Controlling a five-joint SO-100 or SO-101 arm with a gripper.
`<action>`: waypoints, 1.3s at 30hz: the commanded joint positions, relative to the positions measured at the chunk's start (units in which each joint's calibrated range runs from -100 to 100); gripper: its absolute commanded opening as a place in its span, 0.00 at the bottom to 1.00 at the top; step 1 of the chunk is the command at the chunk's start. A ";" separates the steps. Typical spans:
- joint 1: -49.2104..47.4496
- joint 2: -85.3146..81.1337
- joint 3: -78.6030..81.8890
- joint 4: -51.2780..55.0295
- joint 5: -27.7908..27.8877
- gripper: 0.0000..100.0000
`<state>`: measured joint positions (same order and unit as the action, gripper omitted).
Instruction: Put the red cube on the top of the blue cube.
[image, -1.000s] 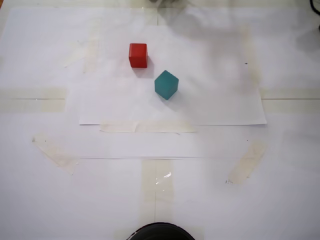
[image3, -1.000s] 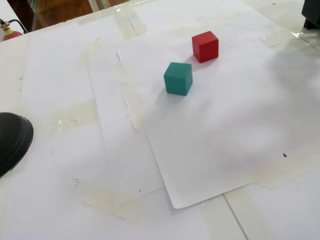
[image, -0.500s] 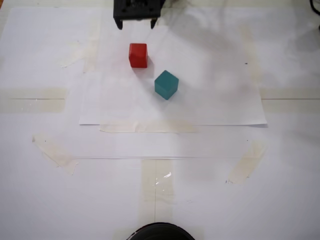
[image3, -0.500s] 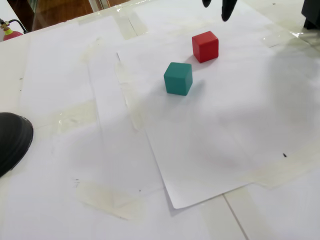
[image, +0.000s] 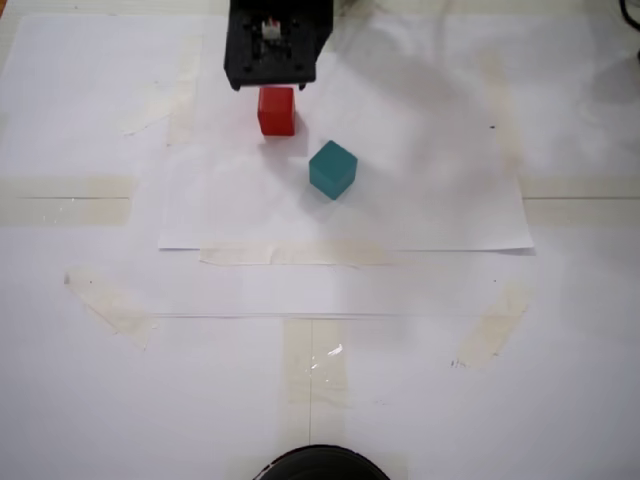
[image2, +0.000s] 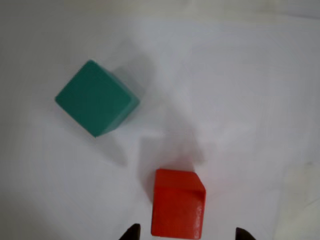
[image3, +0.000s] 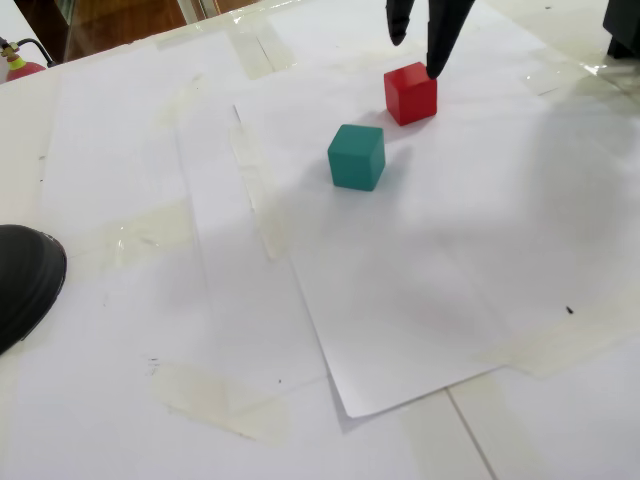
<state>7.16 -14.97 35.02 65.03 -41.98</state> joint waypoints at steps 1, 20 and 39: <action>0.25 0.20 0.89 -2.86 0.00 0.28; -0.12 3.89 6.42 -11.34 -0.15 0.28; -0.65 4.92 8.87 -14.76 -0.44 0.17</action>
<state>7.16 -9.67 43.79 51.12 -41.98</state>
